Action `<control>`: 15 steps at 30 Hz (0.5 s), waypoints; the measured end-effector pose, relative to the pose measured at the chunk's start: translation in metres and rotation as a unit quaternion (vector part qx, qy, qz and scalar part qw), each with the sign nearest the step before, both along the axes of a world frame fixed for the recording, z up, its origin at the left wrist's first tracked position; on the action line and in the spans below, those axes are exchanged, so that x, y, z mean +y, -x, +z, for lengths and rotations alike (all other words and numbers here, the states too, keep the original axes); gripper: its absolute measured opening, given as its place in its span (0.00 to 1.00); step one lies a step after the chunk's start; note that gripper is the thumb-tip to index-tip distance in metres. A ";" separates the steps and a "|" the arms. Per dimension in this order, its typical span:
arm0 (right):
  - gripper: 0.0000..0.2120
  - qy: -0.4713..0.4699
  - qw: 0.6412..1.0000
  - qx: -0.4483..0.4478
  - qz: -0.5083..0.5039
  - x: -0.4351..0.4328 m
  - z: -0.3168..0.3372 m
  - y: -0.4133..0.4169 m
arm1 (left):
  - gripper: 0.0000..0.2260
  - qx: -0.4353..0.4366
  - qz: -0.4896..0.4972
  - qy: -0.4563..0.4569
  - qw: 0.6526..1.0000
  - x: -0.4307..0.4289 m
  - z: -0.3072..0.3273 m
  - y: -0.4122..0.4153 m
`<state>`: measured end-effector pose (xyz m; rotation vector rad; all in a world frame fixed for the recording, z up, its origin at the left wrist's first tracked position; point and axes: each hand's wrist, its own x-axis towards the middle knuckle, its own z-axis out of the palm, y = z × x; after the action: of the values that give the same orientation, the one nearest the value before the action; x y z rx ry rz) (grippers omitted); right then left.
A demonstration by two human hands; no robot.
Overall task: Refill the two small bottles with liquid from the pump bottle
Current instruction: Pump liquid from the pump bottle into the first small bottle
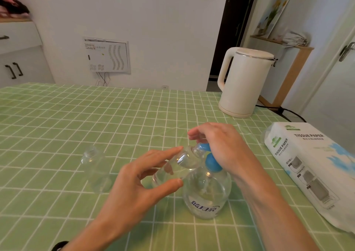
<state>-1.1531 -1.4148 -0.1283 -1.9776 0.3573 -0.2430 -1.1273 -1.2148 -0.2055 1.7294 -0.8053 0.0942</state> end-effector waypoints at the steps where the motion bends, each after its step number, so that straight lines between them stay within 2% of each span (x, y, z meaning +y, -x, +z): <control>1: 0.15 0.001 1.000 -0.001 0.001 0.000 0.000 0.000 | 0.25 0.001 0.001 0.001 1.000 0.000 0.000 0.000; 11: 0.15 -0.008 0.999 0.039 0.009 0.002 -0.002 0.001 | 0.25 -0.002 0.009 -0.016 1.000 0.001 -0.001 -0.002; 15: 0.16 0.004 1.000 0.021 -0.001 0.001 0.000 0.000 | 0.25 -0.001 0.006 -0.011 1.000 0.000 0.002 -0.001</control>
<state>-1.1527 -1.4135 -0.1288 -1.9936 0.3850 -0.2041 -1.1268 -1.2146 -0.2031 1.7562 -0.7990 0.0948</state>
